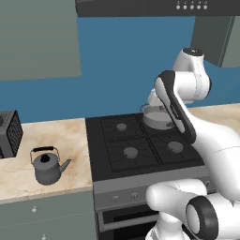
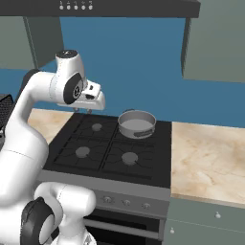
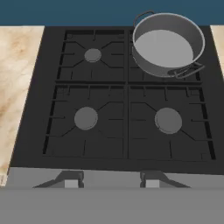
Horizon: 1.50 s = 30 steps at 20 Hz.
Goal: Pick the kettle from the counter and place it on a stove burner. Then turn the burner on.
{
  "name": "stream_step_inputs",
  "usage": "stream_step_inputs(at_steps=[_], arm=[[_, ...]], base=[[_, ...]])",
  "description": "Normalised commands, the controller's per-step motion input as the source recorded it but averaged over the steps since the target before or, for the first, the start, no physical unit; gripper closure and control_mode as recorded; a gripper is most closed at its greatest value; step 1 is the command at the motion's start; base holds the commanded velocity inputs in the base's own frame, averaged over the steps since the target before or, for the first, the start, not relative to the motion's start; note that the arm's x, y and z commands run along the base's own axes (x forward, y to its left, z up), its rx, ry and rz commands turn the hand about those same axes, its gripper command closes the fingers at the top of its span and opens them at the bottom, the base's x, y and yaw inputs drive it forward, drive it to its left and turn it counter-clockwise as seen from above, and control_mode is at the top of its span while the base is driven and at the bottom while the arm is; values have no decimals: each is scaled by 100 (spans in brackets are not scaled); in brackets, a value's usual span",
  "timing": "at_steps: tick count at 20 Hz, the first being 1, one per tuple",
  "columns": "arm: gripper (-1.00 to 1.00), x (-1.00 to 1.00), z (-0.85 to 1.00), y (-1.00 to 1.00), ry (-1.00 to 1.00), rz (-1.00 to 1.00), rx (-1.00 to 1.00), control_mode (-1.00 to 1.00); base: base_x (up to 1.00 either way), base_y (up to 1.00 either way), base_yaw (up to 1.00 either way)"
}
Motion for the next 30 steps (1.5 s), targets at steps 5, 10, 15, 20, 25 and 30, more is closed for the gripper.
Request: stream_step_inputs(at_steps=[5, 10, 15, 20, 25, 30], arm=[[-100, -3, -3, 6, 0, 2, 0, -100], [-100, -13, -6, 24, 0, 7, 0, -100], [-100, -19, -10, 25, 0, 10, 0, -100], [-100, -26, -17, 32, 0, 13, 0, -100], [-100, -23, -16, 43, 0, 15, 0, -100], [-100, -14, -10, 48, 0, 15, 0, -100]], base=[[0, 0, 0], [0, 0, 0], [0, 0, 0], [0, 0, 0], [0, 0, 0], [0, 0, 0]])
